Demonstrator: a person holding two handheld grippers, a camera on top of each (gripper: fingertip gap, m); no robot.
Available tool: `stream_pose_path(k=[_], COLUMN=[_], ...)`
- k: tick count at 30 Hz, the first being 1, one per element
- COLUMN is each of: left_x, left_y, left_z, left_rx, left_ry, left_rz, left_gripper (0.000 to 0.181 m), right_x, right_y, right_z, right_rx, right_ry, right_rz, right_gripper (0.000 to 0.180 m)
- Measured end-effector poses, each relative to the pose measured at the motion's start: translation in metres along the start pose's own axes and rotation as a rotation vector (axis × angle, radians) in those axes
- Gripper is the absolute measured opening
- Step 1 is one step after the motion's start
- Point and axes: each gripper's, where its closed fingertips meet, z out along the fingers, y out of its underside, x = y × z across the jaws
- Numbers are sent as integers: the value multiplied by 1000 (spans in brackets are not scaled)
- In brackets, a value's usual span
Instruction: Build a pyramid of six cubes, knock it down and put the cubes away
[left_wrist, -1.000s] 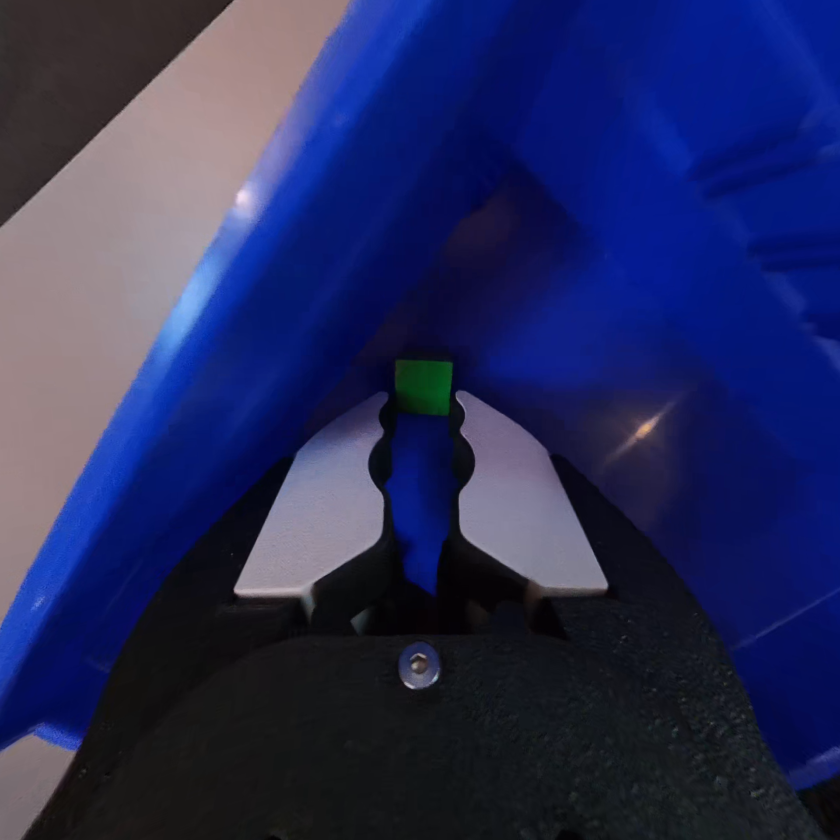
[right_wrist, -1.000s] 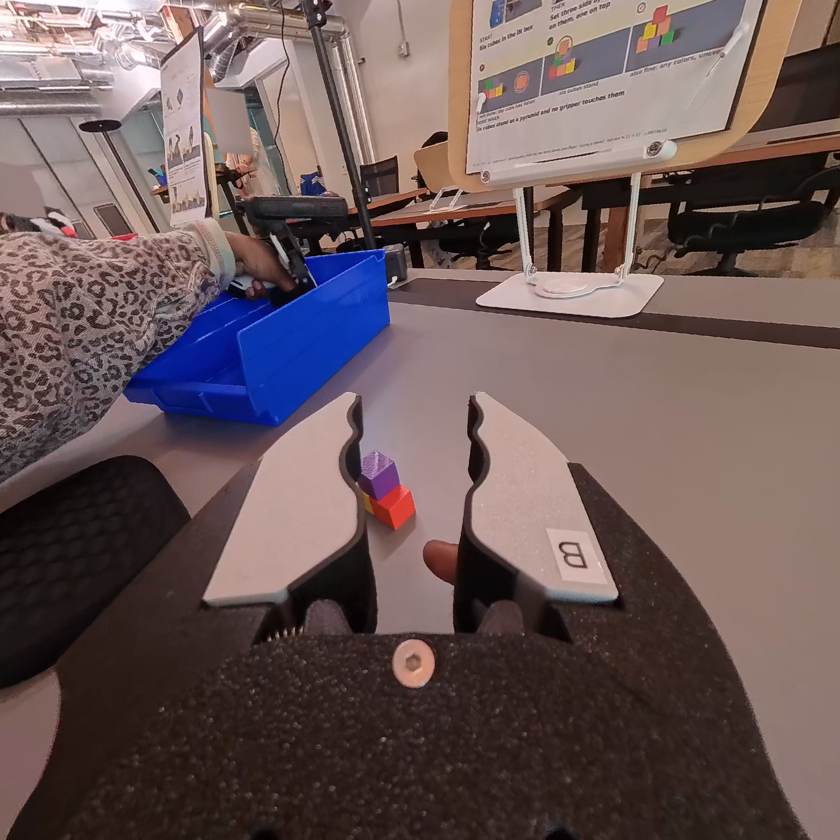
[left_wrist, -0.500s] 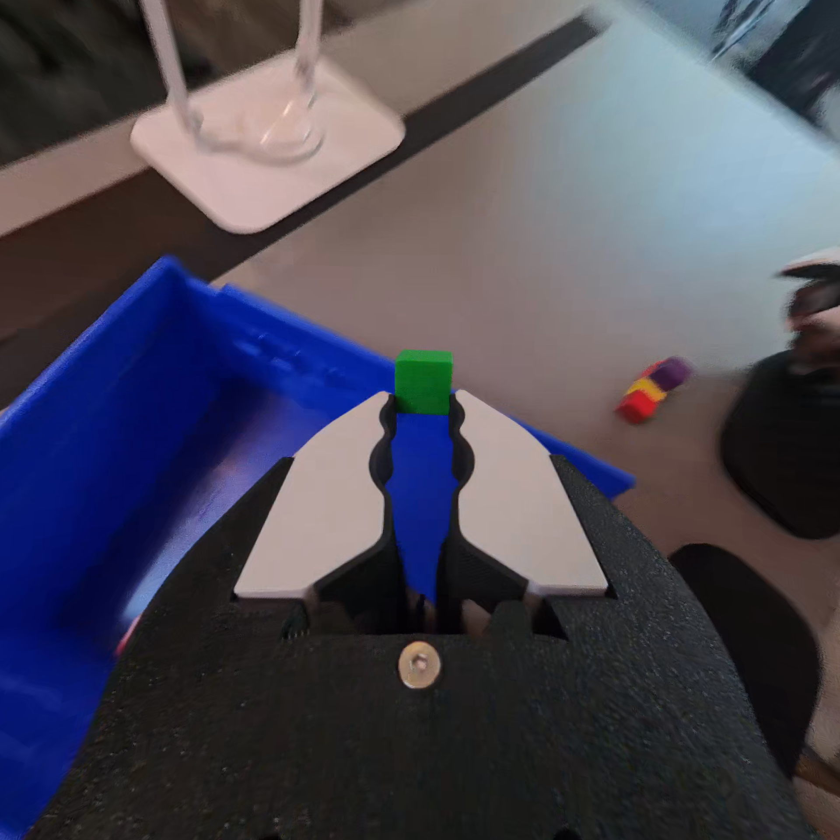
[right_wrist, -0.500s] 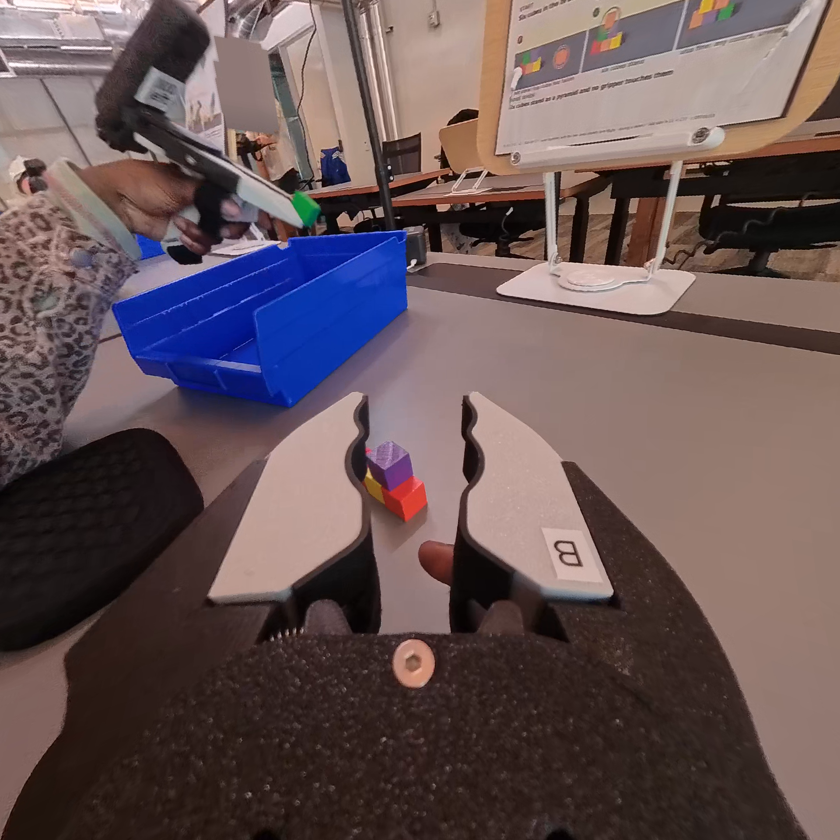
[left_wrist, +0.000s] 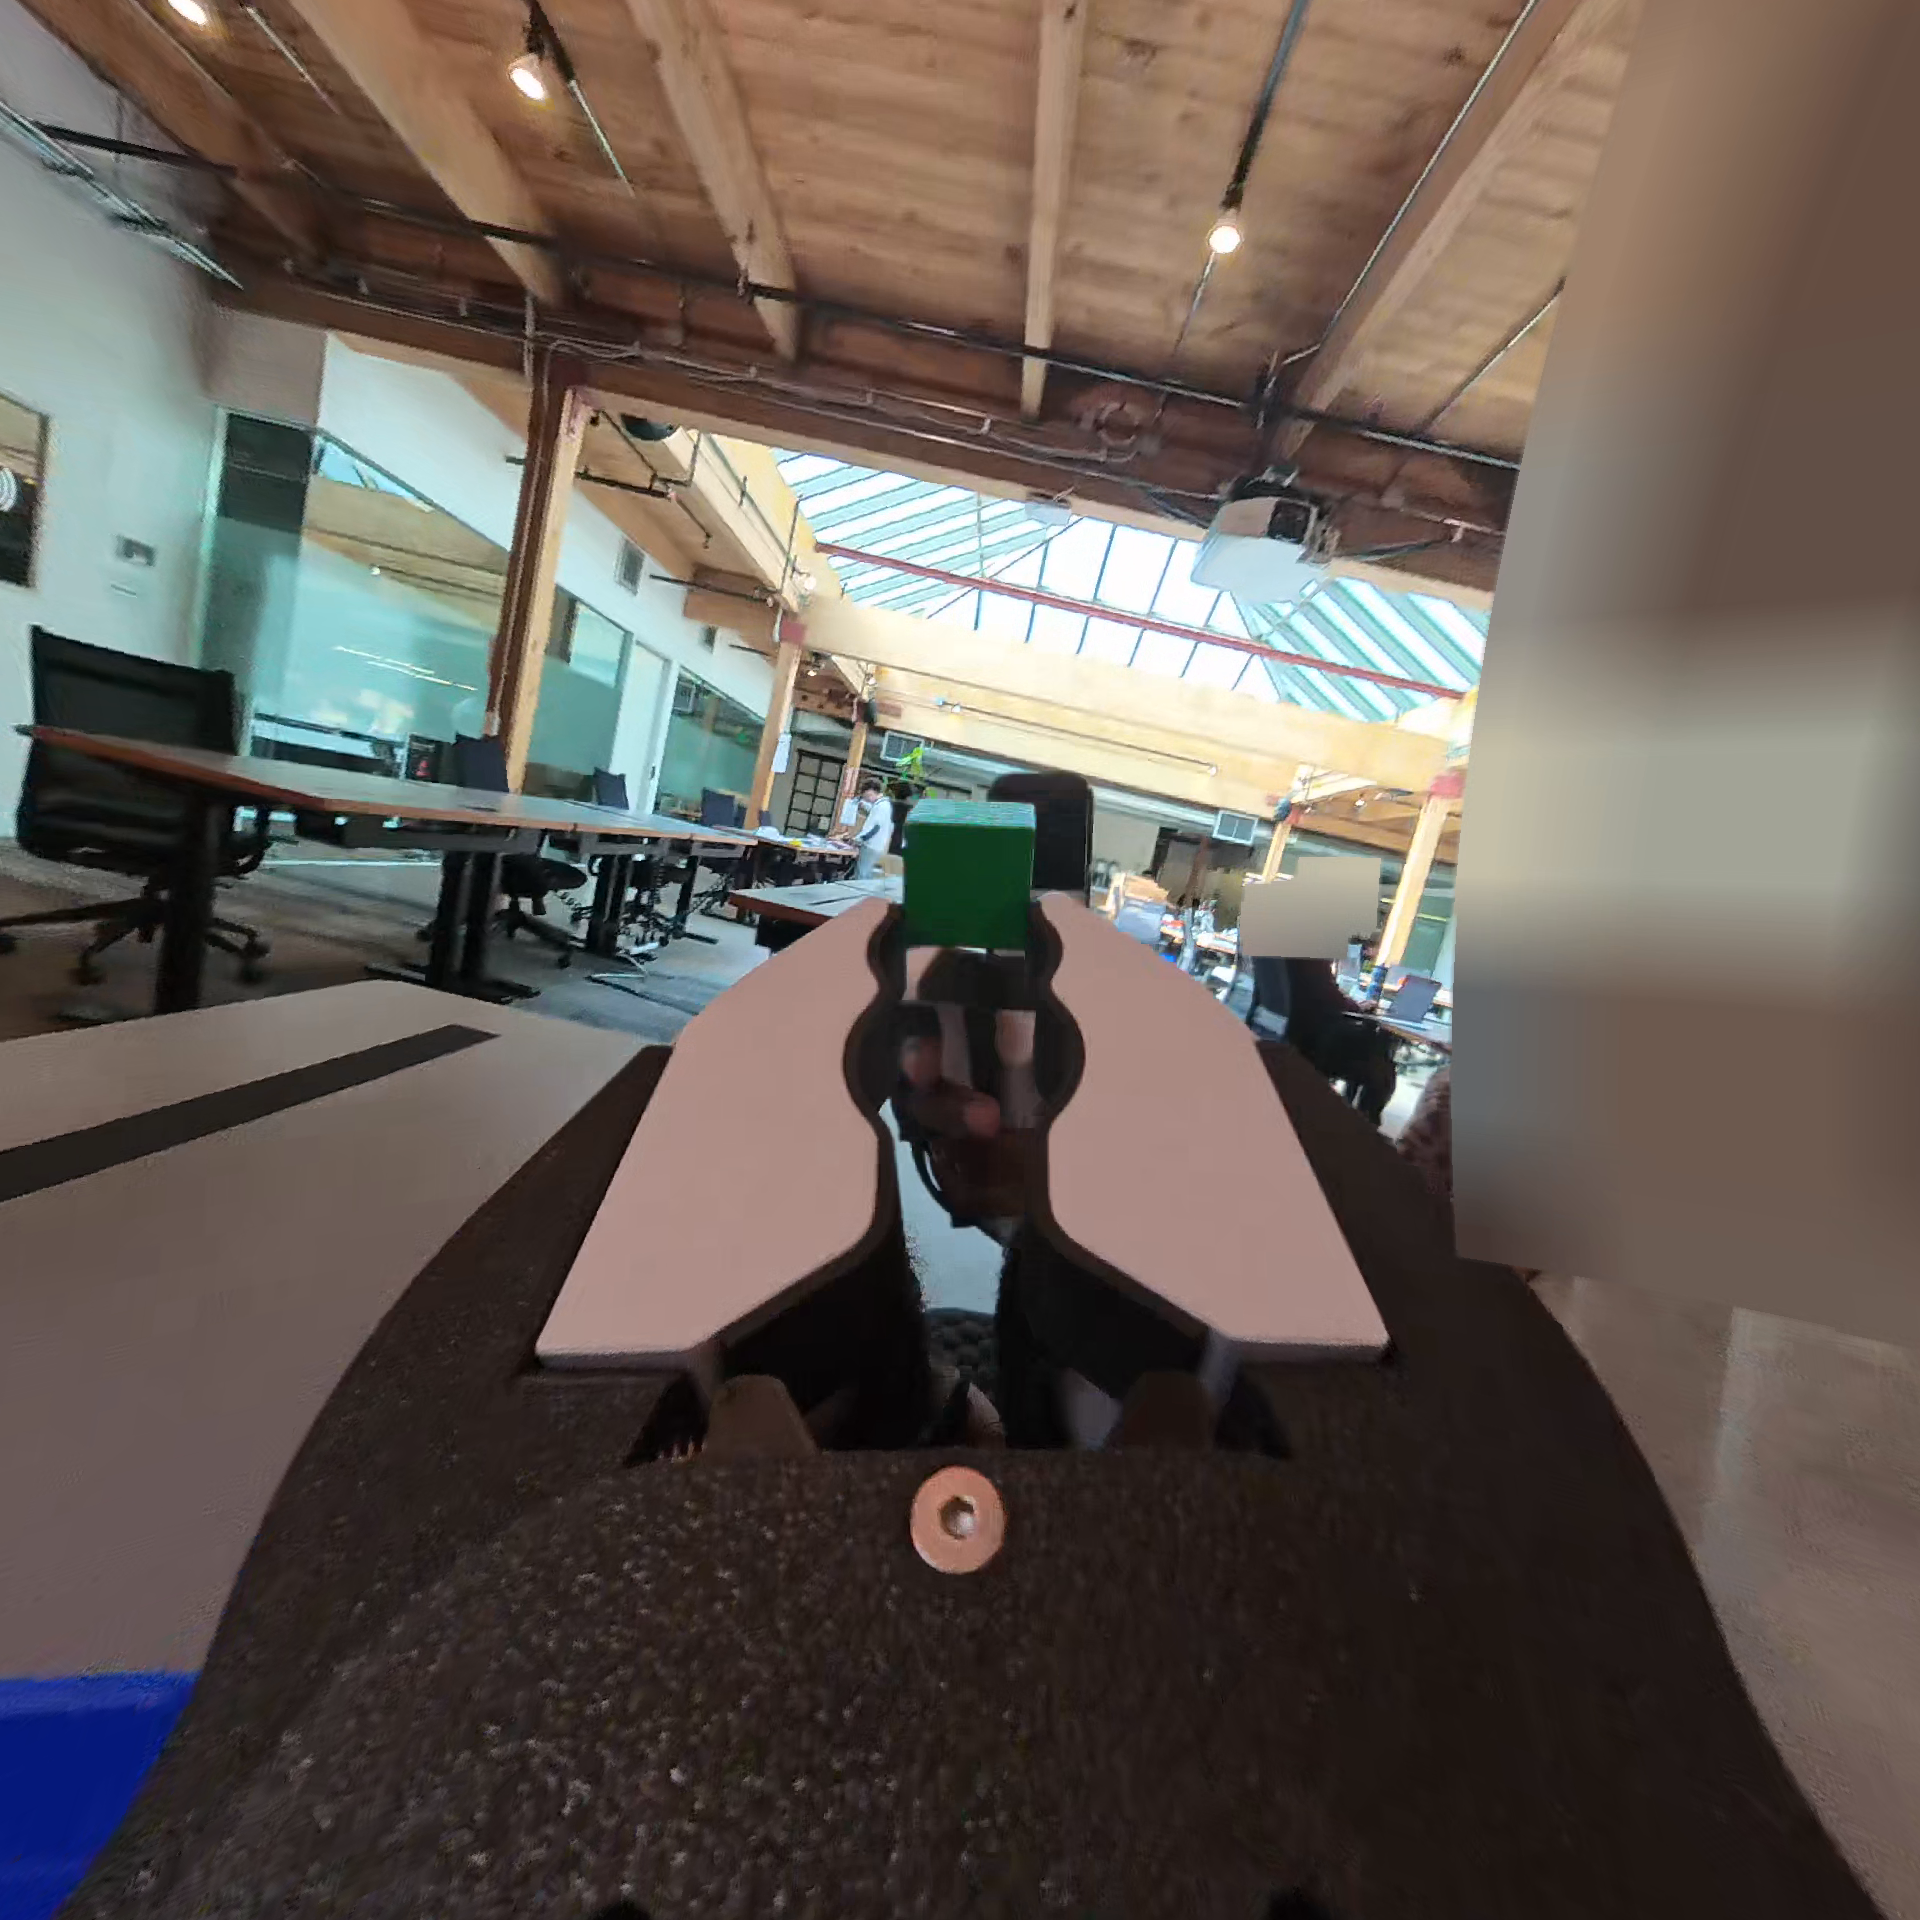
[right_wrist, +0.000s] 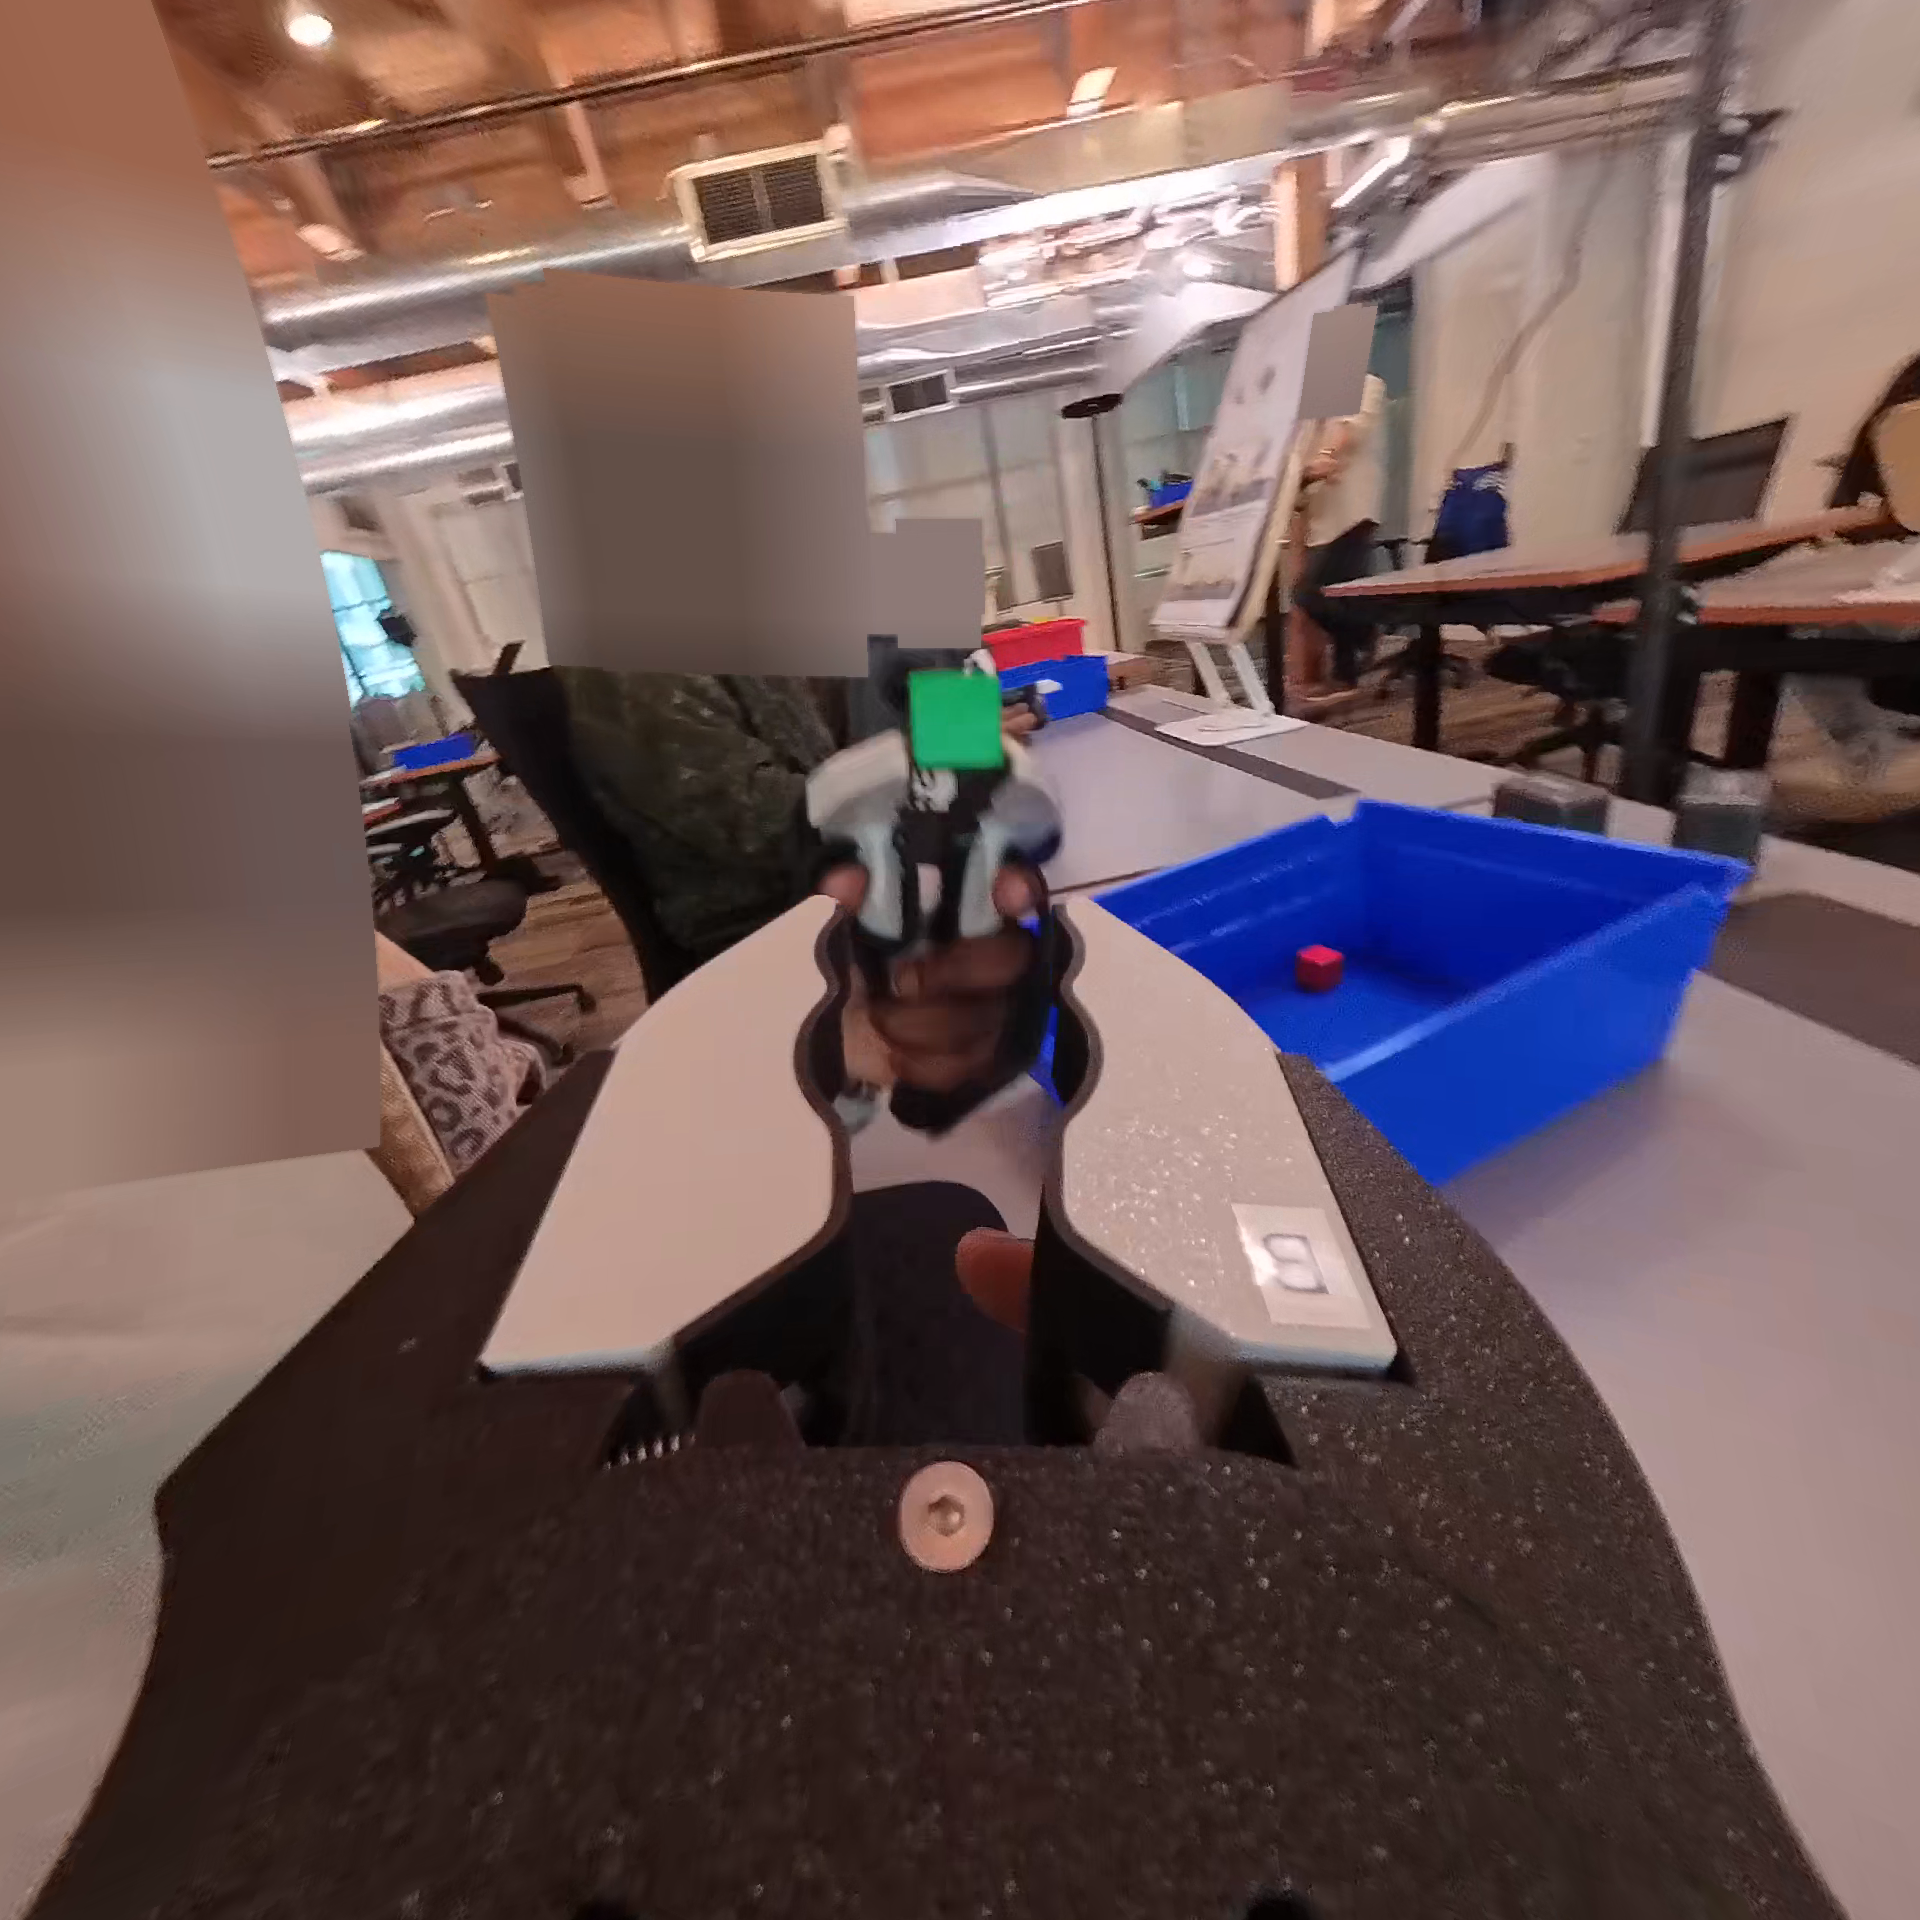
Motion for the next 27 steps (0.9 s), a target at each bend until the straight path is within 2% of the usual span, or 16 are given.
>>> stream_pose_path(k=[6,18,21,27], left_x=[8,0,-9,-42], left_y=[20,45,61,107], left_z=[2,0,0,-13], left_rx=[-52,-181,-282,-590], left_ry=[19,-29,-69,-279], left_rz=[19,65,70,206], left_gripper=[21,21,22,43], right_x=[-11,3,11,43], right_y=[-4,17,23,30], right_z=[33,37,30,-2], right_rx=[-69,-156,-209,-358], right_ry=[-59,-47,-22,76], right_rz=[-62,-110,-167,-231], right_gripper=[33,22,22,21])
